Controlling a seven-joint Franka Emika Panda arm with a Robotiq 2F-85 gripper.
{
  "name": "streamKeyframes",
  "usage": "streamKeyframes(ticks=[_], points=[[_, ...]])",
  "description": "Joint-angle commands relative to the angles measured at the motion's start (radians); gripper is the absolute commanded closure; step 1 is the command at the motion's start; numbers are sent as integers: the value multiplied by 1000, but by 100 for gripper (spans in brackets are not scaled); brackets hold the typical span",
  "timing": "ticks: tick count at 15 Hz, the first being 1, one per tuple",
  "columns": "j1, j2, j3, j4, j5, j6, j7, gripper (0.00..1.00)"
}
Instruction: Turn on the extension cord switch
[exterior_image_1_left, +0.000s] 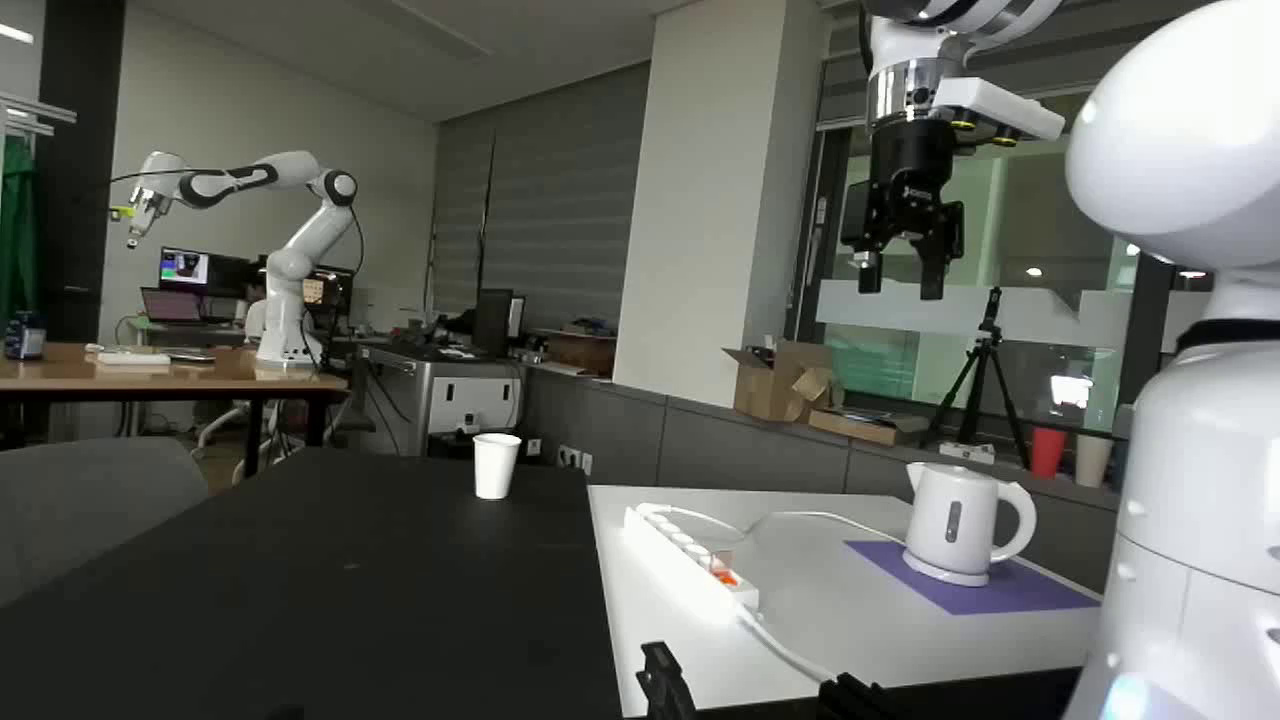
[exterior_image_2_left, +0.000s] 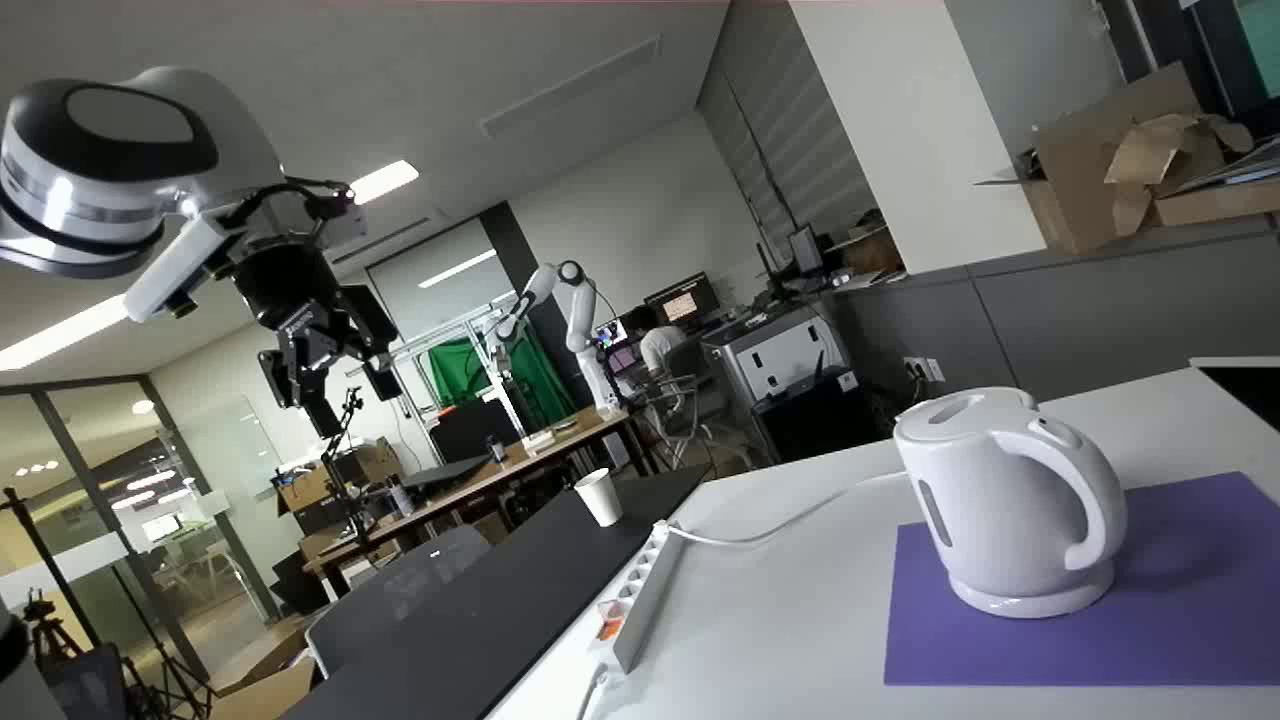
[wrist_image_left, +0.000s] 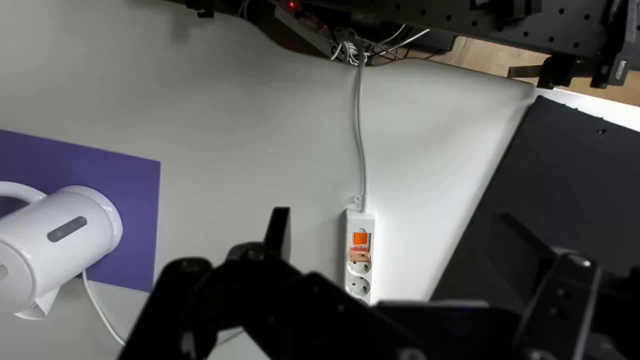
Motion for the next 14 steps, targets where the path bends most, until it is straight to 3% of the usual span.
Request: streamKeyframes(ticks=[1,14], points=[[11,0,-9,2,-7,-2,7,0],[9,25,-13,12,-16,22,-4,0]])
